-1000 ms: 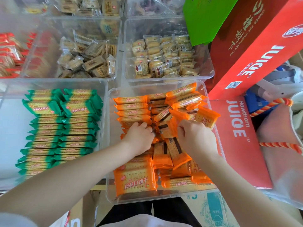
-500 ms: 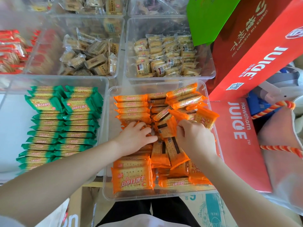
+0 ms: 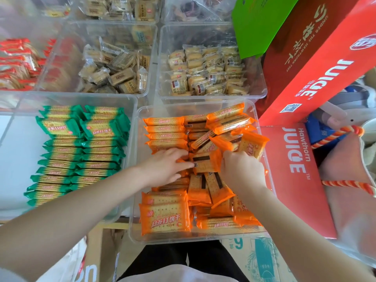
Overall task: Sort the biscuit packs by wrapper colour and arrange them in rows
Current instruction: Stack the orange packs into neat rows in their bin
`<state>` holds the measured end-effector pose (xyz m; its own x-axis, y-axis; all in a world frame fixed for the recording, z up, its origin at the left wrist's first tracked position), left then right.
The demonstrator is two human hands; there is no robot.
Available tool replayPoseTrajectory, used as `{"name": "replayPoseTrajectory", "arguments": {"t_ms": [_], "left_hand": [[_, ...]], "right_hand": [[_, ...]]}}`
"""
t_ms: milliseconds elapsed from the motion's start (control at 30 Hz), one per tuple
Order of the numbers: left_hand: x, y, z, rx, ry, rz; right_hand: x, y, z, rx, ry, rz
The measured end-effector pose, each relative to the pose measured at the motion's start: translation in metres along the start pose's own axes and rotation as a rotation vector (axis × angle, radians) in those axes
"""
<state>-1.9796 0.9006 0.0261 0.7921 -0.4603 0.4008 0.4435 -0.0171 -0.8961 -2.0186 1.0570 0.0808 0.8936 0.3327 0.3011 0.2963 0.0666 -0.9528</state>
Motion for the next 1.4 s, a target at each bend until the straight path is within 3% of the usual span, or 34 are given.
{"name": "replayPoseTrajectory", "arguments": {"t_ms": [100, 200, 267, 333, 433, 567, 667, 767, 833, 1033, 1233, 1400], "left_hand": [[0.021, -0.020, -0.001, 0.055, -0.063, 0.266], [0.027, -0.017, -0.011, 0.098, -0.289, 0.202], [0.028, -0.014, -0.018, 0.008, -0.407, 0.118], [0.029, -0.008, -0.019, -0.159, -0.407, 0.031], [0.029, -0.003, -0.014, -0.246, -0.332, -0.071], [0.032, -0.018, -0.014, -0.029, -0.280, 0.085], [0.041, -0.033, -0.021, 0.012, -0.263, 0.321], [0.037, -0.033, -0.028, -0.162, -0.332, 0.286], [0.030, -0.034, -0.030, -0.211, -0.365, 0.269], [0.028, -0.039, -0.036, -0.157, -0.328, 0.295], [0.036, -0.043, -0.032, 0.017, -0.300, 0.290], [0.034, -0.036, -0.035, 0.039, -0.281, 0.239]], "right_hand": [[0.009, -0.006, -0.004, 0.077, 0.027, -0.045], [0.019, -0.019, -0.027, 0.033, -0.151, 0.268], [0.019, -0.006, -0.044, 0.009, -0.357, 0.317], [0.008, 0.021, -0.053, 0.097, -0.458, 0.262], [-0.008, 0.035, -0.051, 0.209, -0.428, 0.233], [-0.012, 0.032, -0.048, 0.204, -0.373, 0.087], [-0.006, 0.027, -0.046, 0.058, -0.515, -0.040], [0.001, 0.033, -0.058, 0.011, -0.731, -0.209], [0.000, 0.037, -0.065, -0.014, -0.779, -0.273], [-0.008, 0.046, -0.090, -0.177, -0.735, -0.451], [-0.025, 0.053, -0.077, 0.066, -0.651, -0.356], [-0.022, 0.048, -0.064, -0.144, -0.647, -0.349]]}}
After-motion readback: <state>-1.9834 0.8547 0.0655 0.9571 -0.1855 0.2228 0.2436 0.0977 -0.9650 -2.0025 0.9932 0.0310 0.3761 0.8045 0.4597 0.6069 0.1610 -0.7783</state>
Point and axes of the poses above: each hand's wrist, its own x-axis away from the middle knuckle, its own y-axis out of the palm, z = x × y, the point moved 6 cm from there along -x, towards the middle knuckle, and after that the axes turned 2 degrees about x, right-handed, at the moved point
